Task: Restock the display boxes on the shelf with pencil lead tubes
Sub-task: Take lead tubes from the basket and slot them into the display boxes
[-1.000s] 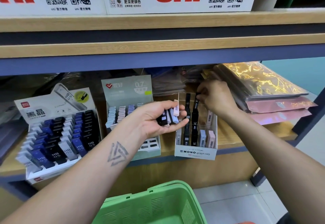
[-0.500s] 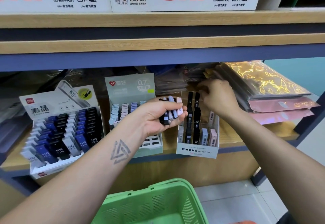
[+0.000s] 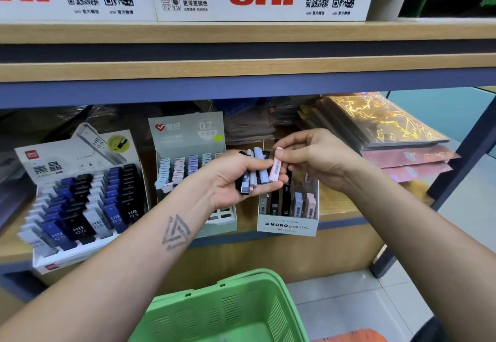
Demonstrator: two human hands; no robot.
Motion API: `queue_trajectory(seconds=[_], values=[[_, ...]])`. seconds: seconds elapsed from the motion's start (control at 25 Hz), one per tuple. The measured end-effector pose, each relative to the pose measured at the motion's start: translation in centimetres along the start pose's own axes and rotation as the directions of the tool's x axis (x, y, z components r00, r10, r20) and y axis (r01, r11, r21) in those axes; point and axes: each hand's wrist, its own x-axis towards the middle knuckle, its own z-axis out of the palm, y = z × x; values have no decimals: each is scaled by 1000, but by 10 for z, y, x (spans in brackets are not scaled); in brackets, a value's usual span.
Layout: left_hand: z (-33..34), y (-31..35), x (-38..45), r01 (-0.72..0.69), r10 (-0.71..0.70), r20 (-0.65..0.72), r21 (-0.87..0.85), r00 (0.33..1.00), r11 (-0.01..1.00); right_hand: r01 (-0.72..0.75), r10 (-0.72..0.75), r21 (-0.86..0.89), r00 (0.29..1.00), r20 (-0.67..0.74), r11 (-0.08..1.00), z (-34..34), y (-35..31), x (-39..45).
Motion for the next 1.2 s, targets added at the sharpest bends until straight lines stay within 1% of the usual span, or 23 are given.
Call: queue_trajectory(seconds=[0.04,0.12,0.28,0.36,0.44,0.56,0.64,0.72,0.8,0.84,0.92,1.0,1.08,1.2], values=[[-1,0,0,19,-19,5,-29,1000,999,-9,9,56,1000,1,998,-3,0,0],[-2,-1,2,33,-33,-10,-7,999,999,-17,15,98,1000,21,995,-9,-1,0],[-3,-4,5,-16,24,-59,126,998,992,30,-31,30,999,44,999,-14,4,2],[0,-5,7,-51,62,-67,166,996,985,49,-50,17,998,48,999,-17,5,2],[1,-6,8,-80,91,-64,155,994,985,64,-66,23,996,55,998,-21,4,1],[4,-8,10,-73,76,-44,80,996,994,125,-126,26,991,45,992,-24,3,-1],[5,-8,11,-65,67,-40,55,997,996,173,-173,-9,985,-2,985,-25,3,-3],[6,-7,12,-68,73,-71,68,995,995,210,-220,-95,969,-112,973,-31,3,-5],[8,-8,12,-66,74,-94,79,993,995,209,-280,-291,932,-230,934,-42,5,-7],[10,-8,12,-62,69,-97,75,993,995,187,-313,-411,912,-264,892,-48,7,-7],[13,-10,11,-51,56,-103,51,993,997,131,-357,-603,893,-272,787,-56,15,-5],[15,-11,12,-40,42,-104,28,994,999,93,-373,-717,895,-244,691,-56,23,-3],[14,-11,12,-27,29,-99,25,995,999,70,-374,-783,902,-215,618,-53,28,-2],[11,-12,12,-16,19,-82,37,996,999,64,-387,-827,902,-192,558,-49,33,2]])
